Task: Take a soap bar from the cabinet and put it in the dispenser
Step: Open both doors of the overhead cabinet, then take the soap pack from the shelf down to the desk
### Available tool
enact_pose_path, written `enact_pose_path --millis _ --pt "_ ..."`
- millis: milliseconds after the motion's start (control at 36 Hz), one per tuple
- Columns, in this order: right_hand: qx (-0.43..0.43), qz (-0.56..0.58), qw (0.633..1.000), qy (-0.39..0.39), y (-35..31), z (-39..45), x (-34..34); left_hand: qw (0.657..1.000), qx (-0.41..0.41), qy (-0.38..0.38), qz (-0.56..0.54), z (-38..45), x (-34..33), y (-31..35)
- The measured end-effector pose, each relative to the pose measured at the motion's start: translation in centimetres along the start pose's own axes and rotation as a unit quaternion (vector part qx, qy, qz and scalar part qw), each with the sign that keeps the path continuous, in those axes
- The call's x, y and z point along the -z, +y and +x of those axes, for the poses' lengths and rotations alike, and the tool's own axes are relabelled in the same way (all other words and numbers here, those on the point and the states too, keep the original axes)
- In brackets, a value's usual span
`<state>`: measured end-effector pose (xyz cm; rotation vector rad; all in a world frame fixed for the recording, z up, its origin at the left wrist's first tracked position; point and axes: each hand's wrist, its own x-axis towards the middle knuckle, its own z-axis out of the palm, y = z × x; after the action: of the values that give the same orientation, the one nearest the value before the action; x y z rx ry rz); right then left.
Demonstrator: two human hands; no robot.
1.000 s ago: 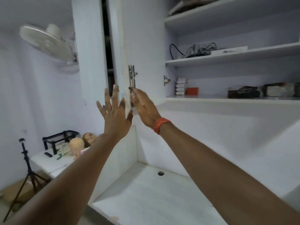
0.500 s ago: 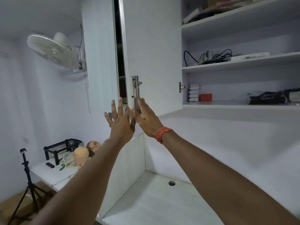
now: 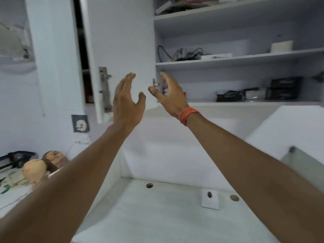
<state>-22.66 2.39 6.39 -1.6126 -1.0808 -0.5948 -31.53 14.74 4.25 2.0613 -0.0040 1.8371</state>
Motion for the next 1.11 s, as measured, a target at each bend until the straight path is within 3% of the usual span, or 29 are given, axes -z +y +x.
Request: enact_pose_path --millis 167,444,556,722,889,972,1111 --pt "-0.053 -0.069 0.995 0.049 5.0 -1.3 9.4 0.977 0.109 -0.066 -0.169 -0.9 -8.1 4.5" --pt "-0.140 -0.143 0.975 0.097 16.7 -1.5 20.6 0.942 0.163 -0.159 -0.248 -2.6 -23.1 7.6" --pt "-0.165 -0.170 0.967 0.092 23.1 1.1 23.2 0.942 0.153 -0.179 -0.238 -2.8 -29.5 7.6" --pt "-0.213 -0.243 0.945 0.051 30.5 7.6 25.5 0.936 0.175 -0.175 -0.252 -2.3 -35.8 6.2" --pt "-0.387 -0.239 0.890 0.025 33.8 13.4 25.3 0.933 0.194 -0.147 -0.264 -2.2 -39.1 3.7" --pt "-0.415 -0.269 0.869 -0.014 35.2 14.7 24.7 0.934 0.195 -0.149 -0.258 -2.1 -39.9 2.4" --pt "-0.413 -0.141 0.896 0.082 34.6 14.8 24.0 0.933 0.187 -0.167 -0.260 -2.2 -39.7 0.8"
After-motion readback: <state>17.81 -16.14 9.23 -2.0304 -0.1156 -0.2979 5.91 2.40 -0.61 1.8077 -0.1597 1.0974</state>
